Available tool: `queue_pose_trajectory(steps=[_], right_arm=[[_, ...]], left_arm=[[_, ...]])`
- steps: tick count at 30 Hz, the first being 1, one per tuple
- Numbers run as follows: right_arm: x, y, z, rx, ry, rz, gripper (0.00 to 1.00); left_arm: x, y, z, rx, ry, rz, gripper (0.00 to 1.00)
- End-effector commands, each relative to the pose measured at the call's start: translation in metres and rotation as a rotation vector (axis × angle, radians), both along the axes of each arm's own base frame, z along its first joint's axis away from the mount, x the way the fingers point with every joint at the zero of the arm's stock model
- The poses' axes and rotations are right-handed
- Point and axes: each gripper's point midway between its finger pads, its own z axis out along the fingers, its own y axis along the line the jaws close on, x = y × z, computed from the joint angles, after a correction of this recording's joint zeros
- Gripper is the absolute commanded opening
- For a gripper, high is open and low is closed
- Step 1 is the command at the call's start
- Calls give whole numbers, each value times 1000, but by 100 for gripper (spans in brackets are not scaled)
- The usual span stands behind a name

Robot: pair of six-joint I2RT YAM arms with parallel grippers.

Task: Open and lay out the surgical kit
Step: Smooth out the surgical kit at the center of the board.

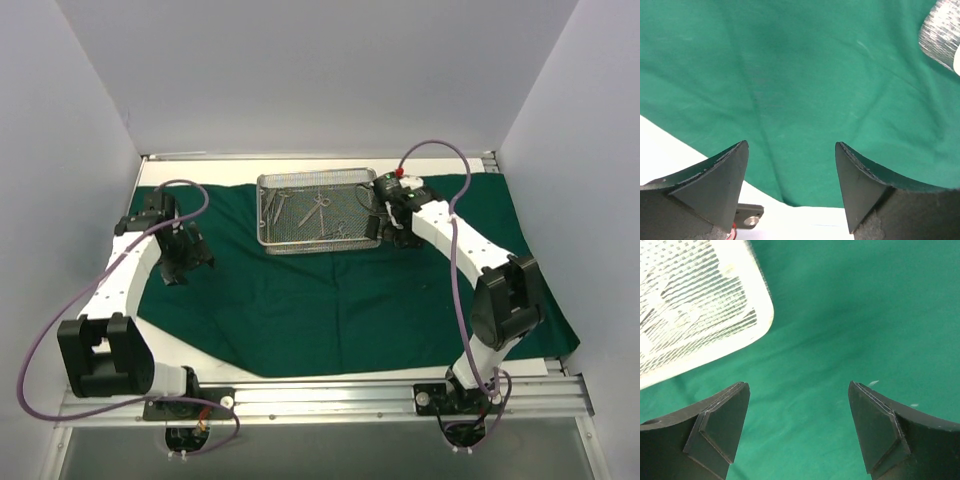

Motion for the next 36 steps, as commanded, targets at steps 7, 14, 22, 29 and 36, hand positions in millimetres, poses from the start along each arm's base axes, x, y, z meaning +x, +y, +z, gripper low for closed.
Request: queue_pose_trajectory(steps=[7,14,22,29,36], right_arm=[[-7,93,29,188,-81,265,82],[-11,87,46,159,-114,356,82],[-15,81,36,173,-88,404,83],[-10,50,32,200,-72,371,83],[-15,40,20,219,-46,351,83]], left_arm=[[-3,51,-20,264,236,56,79],[38,73,-28,372,228,49,79],[67,99,-37,456,289,81,72],[78,110,-54,488,319,97,70],[83,125,-74,513,370,114,67]])
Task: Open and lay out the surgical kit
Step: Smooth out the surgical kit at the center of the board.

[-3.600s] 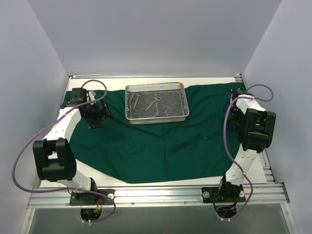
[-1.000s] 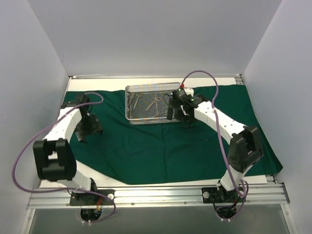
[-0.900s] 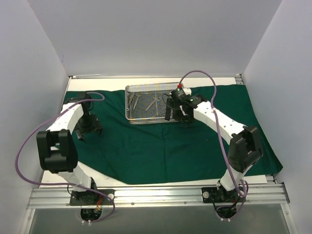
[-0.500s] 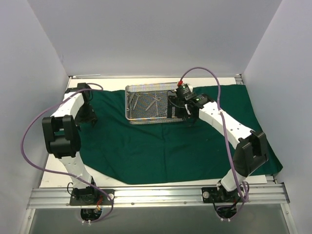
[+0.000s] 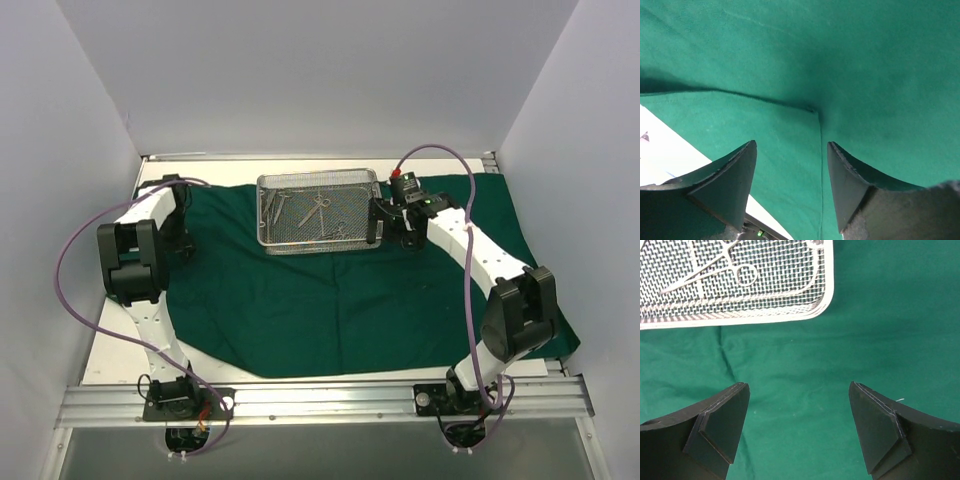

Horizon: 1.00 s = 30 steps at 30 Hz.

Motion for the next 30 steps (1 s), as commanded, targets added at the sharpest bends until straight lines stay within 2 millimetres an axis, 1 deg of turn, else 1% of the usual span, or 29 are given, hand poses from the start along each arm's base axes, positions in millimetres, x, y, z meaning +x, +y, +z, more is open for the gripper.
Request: queue_pose_trajectory(steps=[1,6,7,9,13,14,15,19,20,21,30], right_arm=[[-8,6,11,30,-22,40,83],[-8,5,7,24,-11,37,83],[-8,5,6,22,-7,37,83],[-8,4,4,20,-1,36,83],[-8,4,3,18,1,35,83],[-8,4,2,16,5,35,83],[-8,4,2,17,6,33,83],[-8,4,2,15,10,37,83],[-8,4,2,14,9,36,83],[-8,3,2,13,9,35,83],[-9,4,0,15,15,37,82]], left_arm=[[7,17,1,39,-5,22,66],[14,23,-7,37,3,16,60],[13,24,-12,35,16,19,59],[13,25,-14,37,22,20,58],[11,25,-20,28,24,23,52],[10,24,-20,25,25,21,51],[11,24,-21,23,23,22,52],[15,23,-8,26,-38,38,54],[15,23,-6,27,-46,39,55],[16,23,-5,26,-54,42,61],[22,25,-5,28,-40,38,63]])
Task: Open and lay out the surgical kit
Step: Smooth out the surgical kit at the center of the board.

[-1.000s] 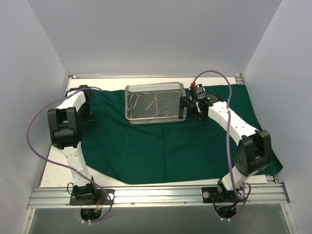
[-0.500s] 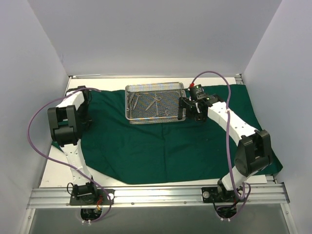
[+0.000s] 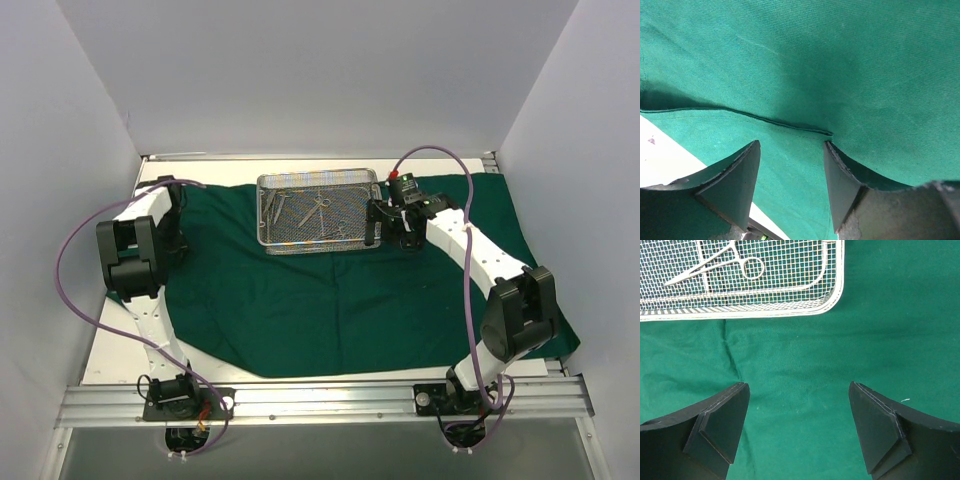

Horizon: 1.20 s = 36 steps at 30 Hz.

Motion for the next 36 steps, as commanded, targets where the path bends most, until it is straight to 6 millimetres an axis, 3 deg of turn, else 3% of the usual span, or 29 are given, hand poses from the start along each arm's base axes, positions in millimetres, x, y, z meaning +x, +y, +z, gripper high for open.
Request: queue_pose_trajectory(steps=[1,7,14,27,36], right_arm=[[-5,-1,2,-3,4,13,82],[-7,-2,-1,-7,9,13,83],[-7,-1,-3,-1,12,14,82],[-8,-2,-5,-8,16,13,83],[-9,0,-11,-1,32,13,82]], left_arm=[[20,5,9,9,-80,18,63],[21,0,20,-14,-141,19,51],[25,0,40,-13,-207,29,55],[19,-7,2,-41,-105,22,58],[21,-6,-13,-40,-72,21,59]])
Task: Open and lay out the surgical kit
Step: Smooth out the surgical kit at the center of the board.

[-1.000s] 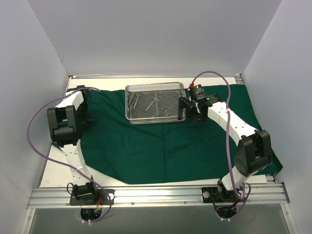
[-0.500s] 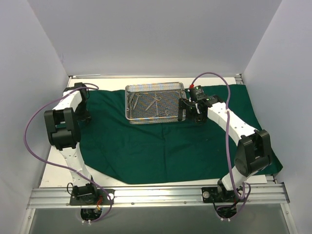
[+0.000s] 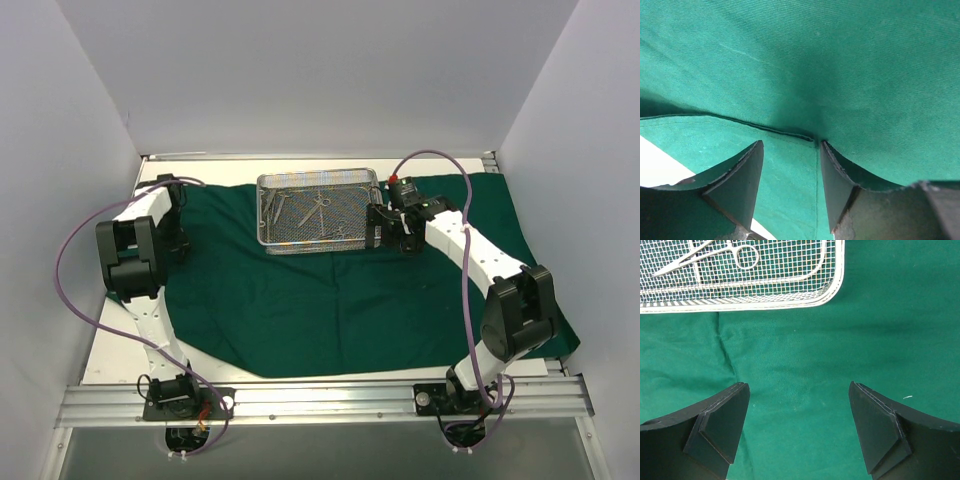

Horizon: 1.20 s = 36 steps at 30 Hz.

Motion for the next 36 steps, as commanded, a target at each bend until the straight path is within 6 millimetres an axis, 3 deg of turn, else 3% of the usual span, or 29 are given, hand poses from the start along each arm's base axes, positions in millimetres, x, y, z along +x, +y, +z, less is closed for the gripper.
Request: queue_pose_trajectory(steps=[1,7,9,21,25,29,36], right_arm=[[-2,0,-1,0,6,9,83],[0,2,1,5,1,8,83],[-1,3,-1,5,8,10,82],[3,6,0,11,5,21,82],[3,6,1,9,6,23,82],[3,7,-1,11,12,24,82],[4,10,1,16,10,39,83]], left_arm=[[9,2,-9,6,-6,11,58],[6,5,-3,26,-8,7,46],[6,6,0,31,-16,3,34],[5,8,17,47,-48,-4,32],[6,8,24,49,-63,-4,22],[6,8,34,46,-83,-12,2],[-8,4,59,37,-126,-13,2]])
